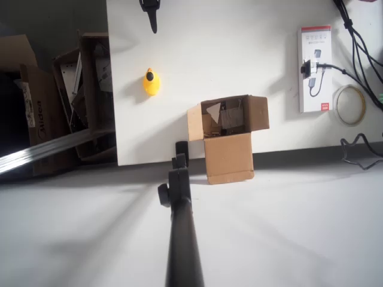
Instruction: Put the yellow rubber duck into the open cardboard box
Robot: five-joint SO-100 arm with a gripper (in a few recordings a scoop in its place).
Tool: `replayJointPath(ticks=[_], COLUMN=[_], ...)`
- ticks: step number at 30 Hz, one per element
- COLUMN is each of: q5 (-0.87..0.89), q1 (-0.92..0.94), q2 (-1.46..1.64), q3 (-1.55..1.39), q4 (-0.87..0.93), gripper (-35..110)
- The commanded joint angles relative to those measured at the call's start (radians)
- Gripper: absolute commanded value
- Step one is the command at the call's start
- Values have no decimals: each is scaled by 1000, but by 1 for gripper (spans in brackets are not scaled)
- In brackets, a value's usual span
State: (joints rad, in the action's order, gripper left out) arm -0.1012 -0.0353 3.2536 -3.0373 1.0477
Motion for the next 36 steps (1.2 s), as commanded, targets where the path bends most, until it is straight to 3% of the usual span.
replayJointPath(ticks=[1,16,26,36], q5=[5,6,-117,-152], q1=[8,28,54,155], q2=[3,6,8,-118], q3=[-15,-15,29,316], q4=[-11,-5,0,-23], gripper=[-1,-1,-1,-1])
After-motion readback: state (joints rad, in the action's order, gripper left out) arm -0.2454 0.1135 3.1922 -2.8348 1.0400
